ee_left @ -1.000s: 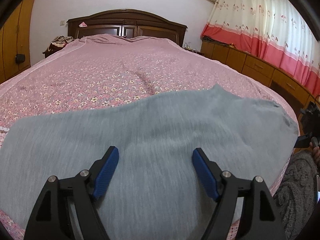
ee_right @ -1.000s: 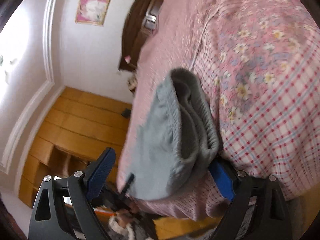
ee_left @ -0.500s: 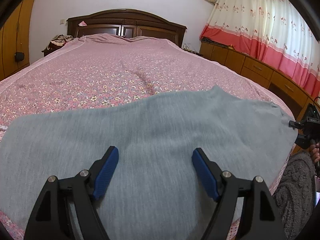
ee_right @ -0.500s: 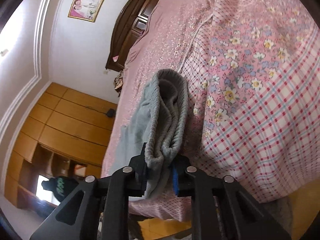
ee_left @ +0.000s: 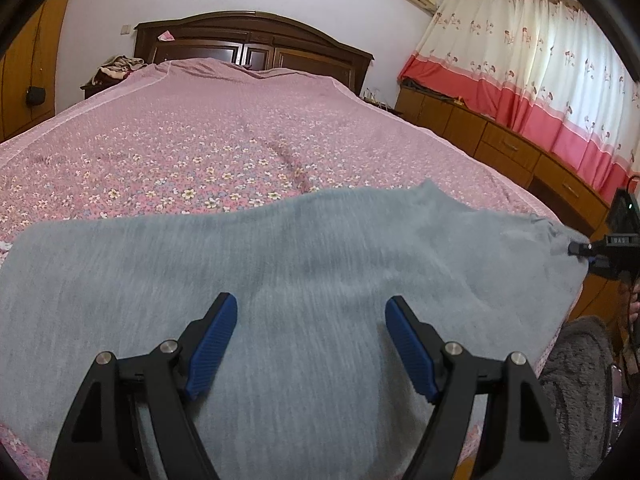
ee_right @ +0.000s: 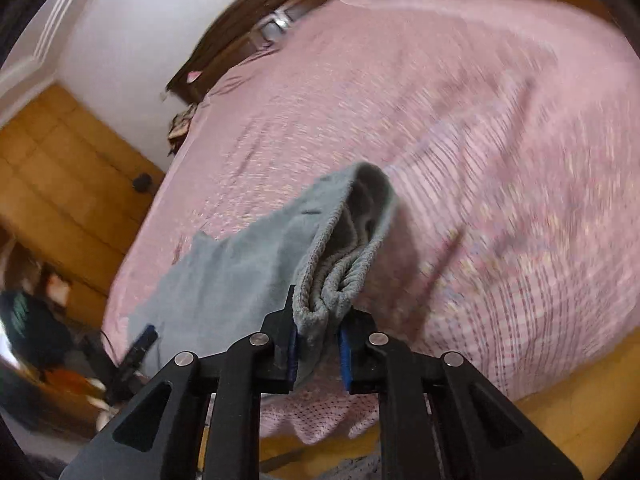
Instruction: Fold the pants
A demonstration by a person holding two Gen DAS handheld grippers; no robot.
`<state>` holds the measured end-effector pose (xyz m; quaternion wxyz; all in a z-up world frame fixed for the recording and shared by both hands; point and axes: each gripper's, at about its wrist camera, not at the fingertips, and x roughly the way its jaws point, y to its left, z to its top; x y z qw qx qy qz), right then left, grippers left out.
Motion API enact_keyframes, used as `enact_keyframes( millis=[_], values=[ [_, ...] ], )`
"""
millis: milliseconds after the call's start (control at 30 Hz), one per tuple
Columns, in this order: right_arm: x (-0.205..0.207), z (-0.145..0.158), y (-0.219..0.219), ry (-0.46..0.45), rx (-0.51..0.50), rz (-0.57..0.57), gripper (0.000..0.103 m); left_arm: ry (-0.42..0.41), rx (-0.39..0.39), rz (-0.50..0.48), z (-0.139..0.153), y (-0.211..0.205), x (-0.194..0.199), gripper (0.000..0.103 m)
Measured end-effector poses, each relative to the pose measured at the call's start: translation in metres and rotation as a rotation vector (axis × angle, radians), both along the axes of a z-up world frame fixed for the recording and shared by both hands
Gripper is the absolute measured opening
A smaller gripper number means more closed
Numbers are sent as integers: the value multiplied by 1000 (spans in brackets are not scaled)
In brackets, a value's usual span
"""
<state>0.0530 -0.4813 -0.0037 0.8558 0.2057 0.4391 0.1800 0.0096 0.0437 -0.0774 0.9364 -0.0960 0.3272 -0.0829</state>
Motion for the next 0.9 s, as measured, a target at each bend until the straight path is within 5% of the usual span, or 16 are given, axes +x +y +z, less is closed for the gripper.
enact_keyframes(
  millis=[167,367,567,733,900],
  values=[
    [-1,41,54,-39,-299,26,16,6,-60,7,18,19,-7,80],
    [-11,77,136,-117,-596,131,16,3,-20,51,45,61,-12,80],
    [-23,110,207,-212,-681,216,16,1,123,87,55,95,-16,80],
    [-43,110,290,-316,-689,340,16,52,12,200,36,132,-28,80],
    [-65,80,390,-387,-618,496,16,140,-10,394,27,170,-39,80]
  ],
)
